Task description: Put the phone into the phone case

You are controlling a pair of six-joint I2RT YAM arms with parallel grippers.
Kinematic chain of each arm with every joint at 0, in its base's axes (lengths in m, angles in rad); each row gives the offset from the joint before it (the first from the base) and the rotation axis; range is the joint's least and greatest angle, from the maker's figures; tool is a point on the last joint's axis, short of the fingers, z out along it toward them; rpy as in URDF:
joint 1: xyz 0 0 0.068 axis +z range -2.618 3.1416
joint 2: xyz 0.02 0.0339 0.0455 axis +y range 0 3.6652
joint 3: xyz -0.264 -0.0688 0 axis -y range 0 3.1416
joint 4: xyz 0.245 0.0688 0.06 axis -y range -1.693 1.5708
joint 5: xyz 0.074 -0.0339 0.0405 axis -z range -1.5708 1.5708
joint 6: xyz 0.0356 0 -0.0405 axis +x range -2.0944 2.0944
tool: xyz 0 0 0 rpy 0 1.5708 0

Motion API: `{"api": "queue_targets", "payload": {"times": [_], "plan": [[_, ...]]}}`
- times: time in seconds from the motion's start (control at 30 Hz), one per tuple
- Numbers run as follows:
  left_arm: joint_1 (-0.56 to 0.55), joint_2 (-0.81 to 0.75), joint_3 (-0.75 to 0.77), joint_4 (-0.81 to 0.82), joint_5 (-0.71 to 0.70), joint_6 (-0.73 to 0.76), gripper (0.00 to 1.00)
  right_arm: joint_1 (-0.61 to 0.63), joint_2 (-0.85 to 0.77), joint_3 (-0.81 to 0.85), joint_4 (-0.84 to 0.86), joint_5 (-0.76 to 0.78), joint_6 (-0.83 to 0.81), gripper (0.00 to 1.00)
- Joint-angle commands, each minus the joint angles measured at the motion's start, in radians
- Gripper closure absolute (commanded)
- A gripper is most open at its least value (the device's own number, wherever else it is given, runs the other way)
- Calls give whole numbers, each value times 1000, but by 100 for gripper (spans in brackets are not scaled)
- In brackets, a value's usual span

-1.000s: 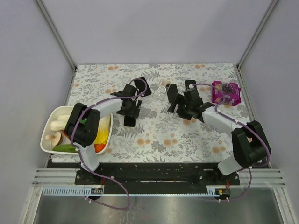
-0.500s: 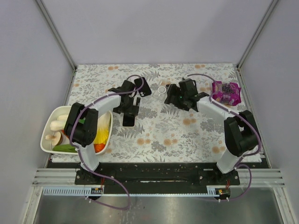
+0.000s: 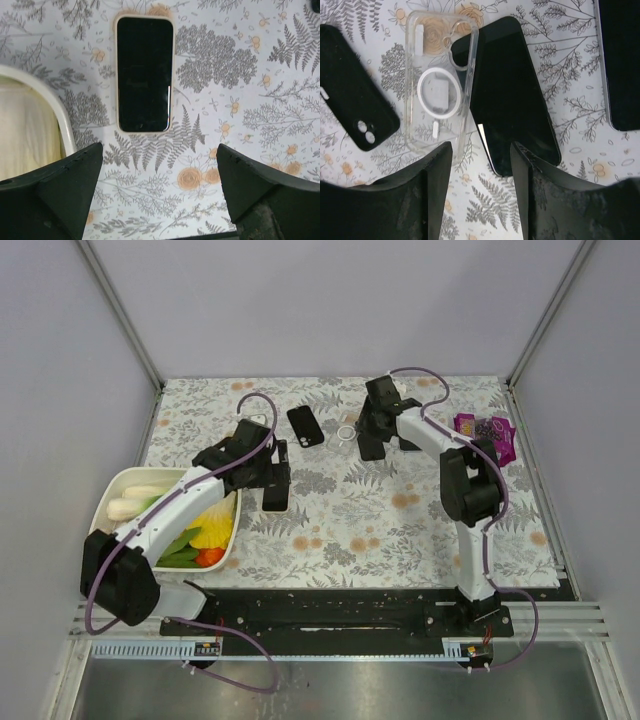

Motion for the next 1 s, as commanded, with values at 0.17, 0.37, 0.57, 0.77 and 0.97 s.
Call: {"api": "queue_targets", "payload": {"times": [0.17,0.37,0.57,0.77,0.97], "plan": [[2,-158,-107,28,66,-36,1,0,164,252,-130,67,10,42],[-1,-177,-120,31,103,-32,1,15,259,416,-225,88,12,44],[-1,-209,-127,28,117,-25,1,37,417,672,-420,136,7,53],[-3,-224,-130,28,128,-24,1,46,477,746,-489,139,15,55],[-3,-238,-135,28,135,-21,1,46,477,729,-501,125,21,63]]}}
